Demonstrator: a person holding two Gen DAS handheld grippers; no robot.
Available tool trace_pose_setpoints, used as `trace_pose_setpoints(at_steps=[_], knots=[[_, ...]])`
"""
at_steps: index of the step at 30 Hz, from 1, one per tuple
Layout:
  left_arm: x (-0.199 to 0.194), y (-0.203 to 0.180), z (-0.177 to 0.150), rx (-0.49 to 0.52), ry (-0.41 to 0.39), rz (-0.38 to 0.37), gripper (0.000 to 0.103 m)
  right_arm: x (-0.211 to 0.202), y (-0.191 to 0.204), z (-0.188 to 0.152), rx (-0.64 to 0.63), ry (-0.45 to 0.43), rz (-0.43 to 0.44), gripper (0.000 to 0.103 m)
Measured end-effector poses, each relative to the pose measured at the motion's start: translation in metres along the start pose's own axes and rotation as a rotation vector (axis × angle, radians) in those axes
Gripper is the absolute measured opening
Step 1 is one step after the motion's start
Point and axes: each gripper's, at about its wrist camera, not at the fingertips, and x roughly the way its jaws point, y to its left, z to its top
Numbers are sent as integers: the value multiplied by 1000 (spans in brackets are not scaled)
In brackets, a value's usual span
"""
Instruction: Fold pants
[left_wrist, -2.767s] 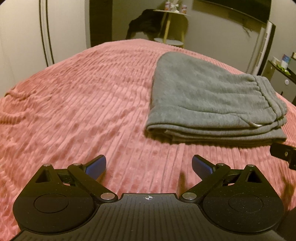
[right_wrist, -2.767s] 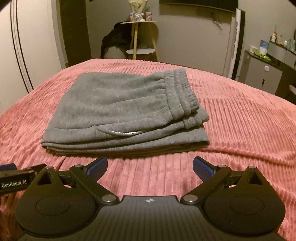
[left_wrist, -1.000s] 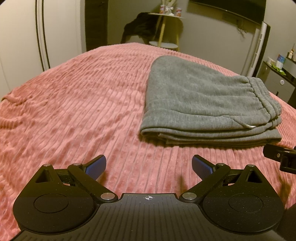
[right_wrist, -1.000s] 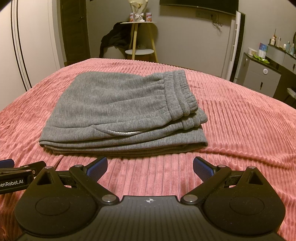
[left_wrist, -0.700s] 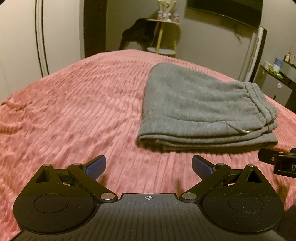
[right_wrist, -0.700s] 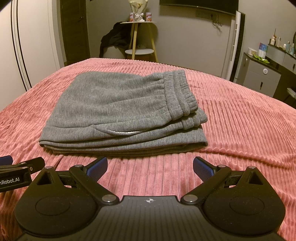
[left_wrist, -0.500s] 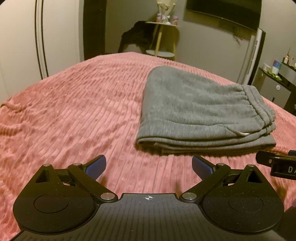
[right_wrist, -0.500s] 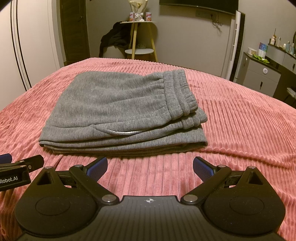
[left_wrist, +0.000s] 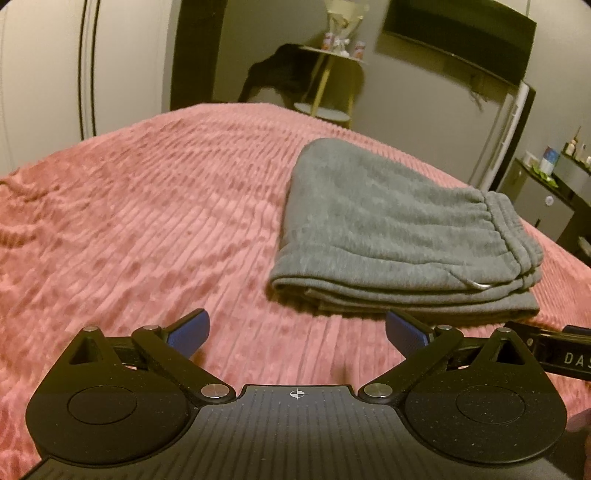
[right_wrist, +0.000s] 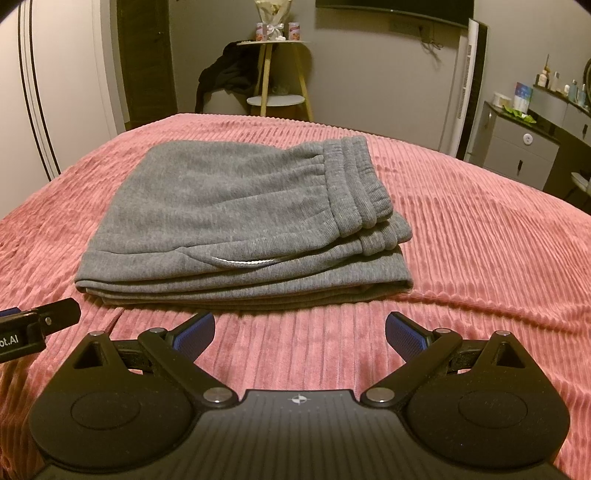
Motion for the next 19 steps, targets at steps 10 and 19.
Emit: trace_pose_setpoints(at_steps=[10,19], knots=[[1,-7,-3,52,10,34,103,1,0,0,-1,4,-3,99],[2,-11,-4,90,9,49,103,1,0,0,0,8,-3,99]])
